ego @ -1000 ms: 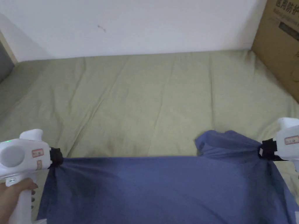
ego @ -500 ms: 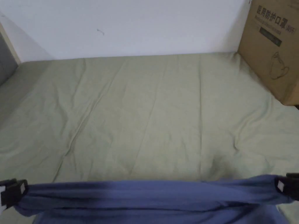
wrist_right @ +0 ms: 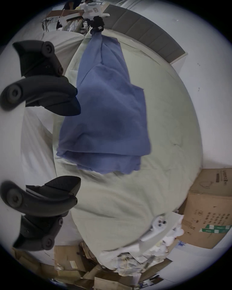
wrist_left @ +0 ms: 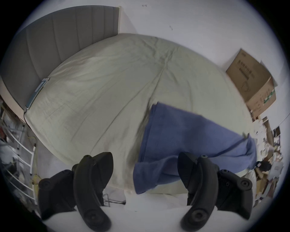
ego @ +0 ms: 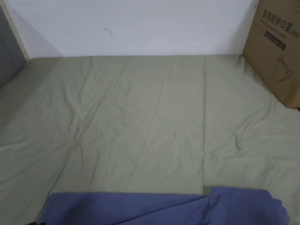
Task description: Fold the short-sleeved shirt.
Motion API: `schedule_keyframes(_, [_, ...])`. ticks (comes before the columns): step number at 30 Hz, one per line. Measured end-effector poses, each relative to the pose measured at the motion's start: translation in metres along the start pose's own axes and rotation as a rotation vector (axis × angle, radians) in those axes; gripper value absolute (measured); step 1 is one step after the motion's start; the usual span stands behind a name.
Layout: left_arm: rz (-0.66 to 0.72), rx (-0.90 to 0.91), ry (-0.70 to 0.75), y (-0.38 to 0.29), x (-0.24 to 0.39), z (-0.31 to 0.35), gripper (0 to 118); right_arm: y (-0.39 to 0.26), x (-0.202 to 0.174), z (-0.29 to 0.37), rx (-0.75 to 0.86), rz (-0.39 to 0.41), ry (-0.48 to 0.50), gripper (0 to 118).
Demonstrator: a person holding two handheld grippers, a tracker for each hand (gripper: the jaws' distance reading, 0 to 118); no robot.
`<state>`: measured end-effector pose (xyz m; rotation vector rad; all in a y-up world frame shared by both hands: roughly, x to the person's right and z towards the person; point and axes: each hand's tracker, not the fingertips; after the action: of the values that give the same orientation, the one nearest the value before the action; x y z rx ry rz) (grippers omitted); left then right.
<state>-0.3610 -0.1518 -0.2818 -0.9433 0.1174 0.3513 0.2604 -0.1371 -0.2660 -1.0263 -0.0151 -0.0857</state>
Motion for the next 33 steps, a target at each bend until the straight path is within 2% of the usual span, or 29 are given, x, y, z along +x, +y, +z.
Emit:
schedule_keyframes(4, [0.086,0.086,-0.059,0.010,-0.008,0.019,91,0.024,-0.026,0.029,0.161,0.042,0.059,81])
schedule_keyframes(5, [0.118,0.108,-0.111,0.010,-0.009,0.024,87,0.030,-0.037,0.034,0.200,0.044,0.106,73])
schedule_keyframes(6, [0.145,0.127,-0.153,0.009,-0.011,0.027,79,0.034,-0.046,0.035,0.220,0.033,0.143,58])
schedule_keyframes(7, [0.166,0.142,-0.181,0.007,-0.013,0.027,59,0.038,-0.057,0.032,0.222,0.023,0.169,34])
schedule_keyframes(8, [0.185,0.145,-0.186,0.005,-0.015,0.024,22,0.041,-0.067,0.028,0.223,0.020,0.223,4])
schedule_keyframes(9, [0.192,0.133,-0.162,0.001,-0.017,0.022,3,0.044,-0.078,0.024,0.208,0.035,0.288,4])
schedule_keyframes(14, [0.242,0.116,-0.187,-0.012,-0.035,0.017,4,0.050,-0.127,0.003,0.154,0.154,0.354,2])
schedule_keyframes(16, [0.295,0.111,-0.232,-0.016,-0.047,0.014,5,0.051,-0.138,-0.003,0.134,0.161,0.373,2])
schedule_keyframes(17, [0.333,0.102,-0.253,-0.019,-0.053,0.011,17,0.051,-0.142,-0.007,0.126,0.158,0.382,2])
schedule_keyframes(20, [0.427,0.059,-0.320,-0.026,-0.067,-0.006,89,0.051,-0.150,-0.014,0.093,0.154,0.407,2])
schedule_keyframes(21, [0.449,0.049,-0.350,-0.029,-0.067,-0.013,98,0.051,-0.154,-0.017,0.083,0.158,0.407,2])
schedule_keyframes(26, [0.528,-0.050,-0.430,-0.034,-0.074,-0.061,101,0.050,-0.163,-0.026,0.035,0.190,0.399,2])
schedule_keyframes(29, [0.587,0.009,-0.509,-0.026,-0.068,-0.066,103,0.050,-0.168,-0.030,0.016,0.207,0.386,2])
schedule_keyframes(31, [0.654,-0.013,-0.561,-0.021,-0.068,-0.081,102,0.049,-0.169,-0.033,0.004,0.203,0.382,2])
schedule_keyframes(33, [0.635,-0.022,-0.543,-0.016,-0.064,-0.089,101,0.049,-0.170,-0.037,-0.012,0.194,0.387,2])
